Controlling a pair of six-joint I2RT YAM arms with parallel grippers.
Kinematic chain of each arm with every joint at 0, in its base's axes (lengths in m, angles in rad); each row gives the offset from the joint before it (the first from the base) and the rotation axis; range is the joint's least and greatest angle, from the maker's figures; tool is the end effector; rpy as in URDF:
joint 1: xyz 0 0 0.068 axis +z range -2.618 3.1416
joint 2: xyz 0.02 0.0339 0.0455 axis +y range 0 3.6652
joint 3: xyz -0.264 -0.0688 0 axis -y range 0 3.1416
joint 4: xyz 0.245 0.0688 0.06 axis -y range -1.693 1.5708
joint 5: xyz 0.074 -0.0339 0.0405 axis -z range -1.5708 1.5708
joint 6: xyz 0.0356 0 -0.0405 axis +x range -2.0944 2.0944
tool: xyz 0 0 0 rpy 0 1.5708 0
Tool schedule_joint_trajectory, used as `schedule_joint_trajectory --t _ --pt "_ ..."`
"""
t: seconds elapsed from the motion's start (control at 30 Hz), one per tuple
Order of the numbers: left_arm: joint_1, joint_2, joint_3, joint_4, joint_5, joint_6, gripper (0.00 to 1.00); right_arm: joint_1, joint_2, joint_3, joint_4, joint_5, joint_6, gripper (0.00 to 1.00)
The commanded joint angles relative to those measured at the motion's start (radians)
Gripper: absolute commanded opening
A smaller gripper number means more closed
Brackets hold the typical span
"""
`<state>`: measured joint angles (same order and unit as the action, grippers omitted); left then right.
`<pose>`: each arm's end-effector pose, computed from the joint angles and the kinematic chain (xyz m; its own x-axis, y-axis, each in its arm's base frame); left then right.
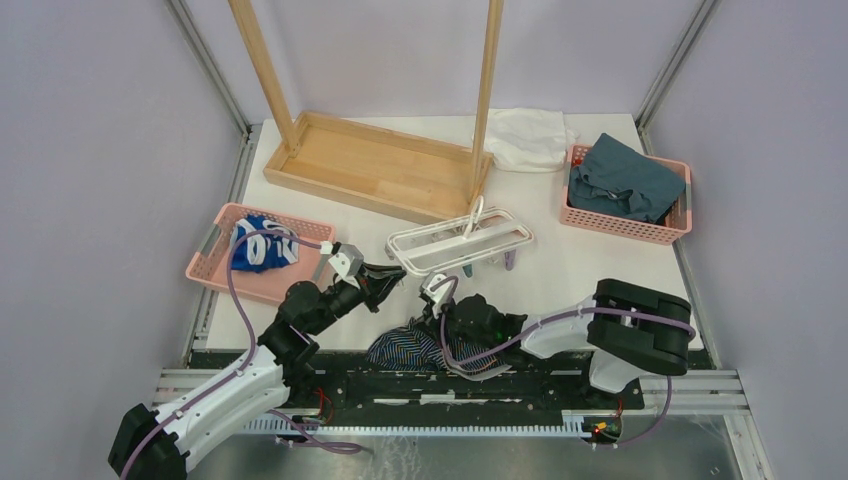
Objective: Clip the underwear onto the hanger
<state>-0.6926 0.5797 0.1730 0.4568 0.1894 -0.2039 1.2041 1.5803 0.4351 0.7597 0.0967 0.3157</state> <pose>0.1163 -0.1052 0.2218 -0.1185 -0.1600 -0.9800 0.7636 0.6161 -0.1930 0.1035 0.2599 0.1380 -0.4067 -0.1970 -0.8921 -0.8109 0.5276 0.2532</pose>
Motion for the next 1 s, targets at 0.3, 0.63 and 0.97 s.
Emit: schedule_joint_trajectory --t 0.3,0.63,0.97 --pt "-0.002 -0.018 0.045 0.092 -0.013 -0.008 0.03 0.028 -0.153 0.030 -0.134 0.048 -0.113 0.62" --pt "-0.002 -0.010 0.048 0.095 -0.005 -0.009 0.03 -0.040 -0.256 -0.042 -0.118 0.017 0.086 0.84" --pt "-0.002 -0.018 0.049 0.086 -0.003 -0.011 0.03 -0.099 -0.118 -0.060 0.004 -0.111 0.152 0.84"
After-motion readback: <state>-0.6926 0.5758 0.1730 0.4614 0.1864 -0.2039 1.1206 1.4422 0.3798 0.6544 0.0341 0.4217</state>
